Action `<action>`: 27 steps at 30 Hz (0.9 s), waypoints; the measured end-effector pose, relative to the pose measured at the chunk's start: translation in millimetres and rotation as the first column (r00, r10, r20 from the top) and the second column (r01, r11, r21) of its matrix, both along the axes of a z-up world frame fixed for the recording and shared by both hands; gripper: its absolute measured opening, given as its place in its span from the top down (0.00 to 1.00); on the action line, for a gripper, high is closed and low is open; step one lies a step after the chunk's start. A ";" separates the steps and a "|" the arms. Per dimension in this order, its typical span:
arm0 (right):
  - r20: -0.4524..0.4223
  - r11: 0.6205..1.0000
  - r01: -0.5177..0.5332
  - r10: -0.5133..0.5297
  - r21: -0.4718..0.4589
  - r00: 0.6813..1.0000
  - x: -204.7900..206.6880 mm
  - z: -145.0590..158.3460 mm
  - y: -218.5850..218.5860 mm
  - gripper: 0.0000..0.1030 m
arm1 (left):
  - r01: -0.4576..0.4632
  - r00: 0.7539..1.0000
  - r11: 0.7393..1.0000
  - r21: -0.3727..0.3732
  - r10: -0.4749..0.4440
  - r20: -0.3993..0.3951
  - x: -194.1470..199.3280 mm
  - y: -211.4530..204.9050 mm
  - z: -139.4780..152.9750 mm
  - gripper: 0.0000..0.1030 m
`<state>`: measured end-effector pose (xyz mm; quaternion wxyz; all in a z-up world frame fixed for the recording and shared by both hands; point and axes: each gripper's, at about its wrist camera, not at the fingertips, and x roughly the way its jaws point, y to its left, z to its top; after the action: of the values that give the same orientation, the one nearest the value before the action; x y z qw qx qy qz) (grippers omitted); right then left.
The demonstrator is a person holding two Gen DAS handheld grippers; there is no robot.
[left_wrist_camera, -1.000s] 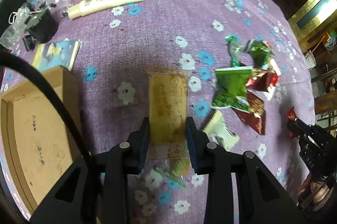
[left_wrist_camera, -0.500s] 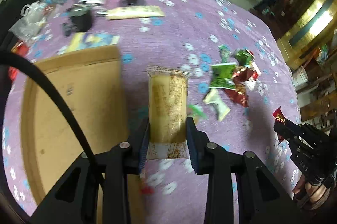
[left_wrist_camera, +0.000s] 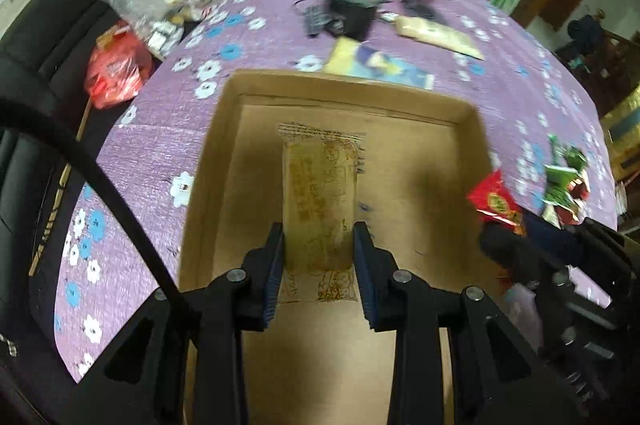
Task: Organize snacks
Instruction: 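Open left tool over the box while right tool releases the red-black bag inside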
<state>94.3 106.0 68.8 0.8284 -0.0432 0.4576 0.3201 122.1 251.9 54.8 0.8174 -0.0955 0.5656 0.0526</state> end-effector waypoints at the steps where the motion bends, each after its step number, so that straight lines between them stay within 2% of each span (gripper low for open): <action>1: -0.004 1.000 -0.003 0.003 -0.011 1.000 5.1 -4.5 10.5 0.84 | -0.010 1.000 1.000 0.000 0.010 -0.007 3.7 4.3 -4.1 0.66; 9: -0.046 0.997 0.021 -0.024 -0.069 0.999 39.7 -31.7 37.9 0.81 | -0.016 0.999 0.999 0.035 0.018 -0.045 22.8 13.6 -23.6 0.64; 13: -0.040 0.997 0.016 -0.019 -0.072 0.999 36.9 -29.2 34.4 0.81 | -0.015 0.999 0.998 0.053 0.017 -0.038 23.3 12.0 -22.9 0.63; 19: -0.034 0.999 0.031 -0.032 -0.044 0.999 27.5 -19.5 16.1 0.78 | -0.003 1.000 0.994 0.107 0.001 0.019 12.7 -4.0 -8.3 0.62; 23: -0.013 0.999 0.051 -0.051 -0.015 0.999 9.6 -8.0 -12.4 0.62 | -0.006 0.999 0.996 0.091 0.001 0.052 -0.6 -21.3 5.0 0.60; 27: 0.000 0.993 0.111 -0.111 0.025 0.994 -14.1 -1.9 -62.2 0.49 | 0.042 0.993 0.999 0.014 -0.043 0.105 -21.6 -56.7 24.9 0.47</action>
<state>80.2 43.8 66.9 0.8457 -0.0075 0.4548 0.2792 100.5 195.2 79.6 0.8477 -0.0811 0.5233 0.0333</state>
